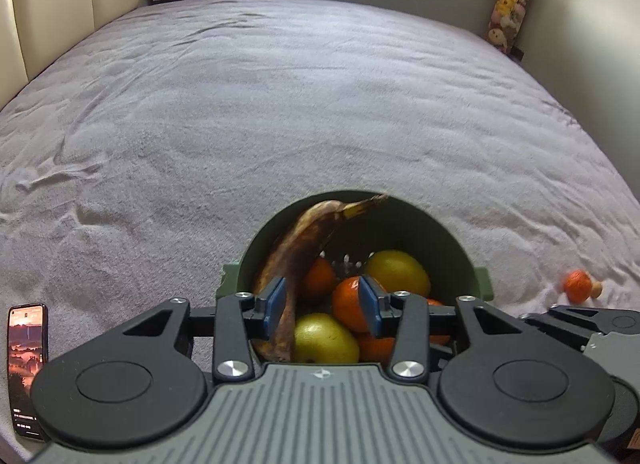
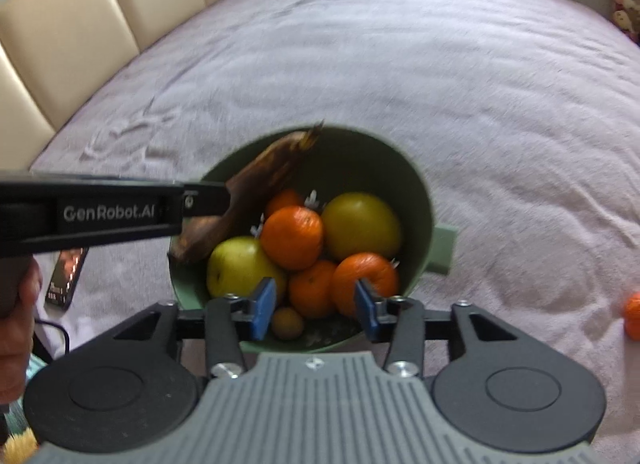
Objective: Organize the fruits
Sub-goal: 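Open left gripper releasing the banana while right gripper releases the kiwi, then move both open tools toward the loose mandarin and small kiwi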
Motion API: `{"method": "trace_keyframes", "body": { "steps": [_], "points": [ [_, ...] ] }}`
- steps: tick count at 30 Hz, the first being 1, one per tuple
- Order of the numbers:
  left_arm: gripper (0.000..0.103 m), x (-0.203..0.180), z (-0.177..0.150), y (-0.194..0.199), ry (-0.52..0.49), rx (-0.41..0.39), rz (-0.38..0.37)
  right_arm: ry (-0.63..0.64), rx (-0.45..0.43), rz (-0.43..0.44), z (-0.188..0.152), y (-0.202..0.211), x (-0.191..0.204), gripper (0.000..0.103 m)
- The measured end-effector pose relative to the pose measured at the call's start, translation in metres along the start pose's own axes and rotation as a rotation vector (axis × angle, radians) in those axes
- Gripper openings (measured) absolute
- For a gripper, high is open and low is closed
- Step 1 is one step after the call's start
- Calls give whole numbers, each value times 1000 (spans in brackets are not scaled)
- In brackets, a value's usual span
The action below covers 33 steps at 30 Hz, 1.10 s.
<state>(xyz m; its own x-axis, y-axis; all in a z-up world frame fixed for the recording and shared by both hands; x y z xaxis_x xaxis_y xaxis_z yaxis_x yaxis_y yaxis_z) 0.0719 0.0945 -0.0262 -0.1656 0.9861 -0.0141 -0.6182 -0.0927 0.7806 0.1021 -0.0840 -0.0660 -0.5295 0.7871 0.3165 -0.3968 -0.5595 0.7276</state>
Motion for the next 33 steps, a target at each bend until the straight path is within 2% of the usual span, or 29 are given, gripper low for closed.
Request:
{"method": "trace_keyframes", "body": {
  "steps": [6, 14, 28, 33],
  "points": [
    [54, -14, 2, 11, -17, -38, -23, -48, -114, -28, 0, 29, -16, 65],
    [57, -46, 0, 23, -78, -75, -57, -128, -203, -145, -11, 63, -45, 78],
    [58, -143, -19, 35, -283, -109, -164, -230, -192, -471, -60, 99, -126, 78],
    [62, -175, -27, 34, -336, -118, -210, -248, -193, -530, -75, 106, -144, 78]
  ]
}}
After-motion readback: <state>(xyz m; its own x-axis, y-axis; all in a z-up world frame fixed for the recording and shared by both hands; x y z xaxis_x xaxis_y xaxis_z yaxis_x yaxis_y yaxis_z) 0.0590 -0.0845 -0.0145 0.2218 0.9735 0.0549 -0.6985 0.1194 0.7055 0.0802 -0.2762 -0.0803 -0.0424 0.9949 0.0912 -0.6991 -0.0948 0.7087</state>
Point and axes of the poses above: each gripper's, at about its wrist camera, not at the fingertips, and y roughly against the way its jaws point, x to its left, z to its top, the point moved 1 cm from there along -y, roughly the way its jaws point, and after that the axes turned 7 degrees about z, right-handed, at the moved point
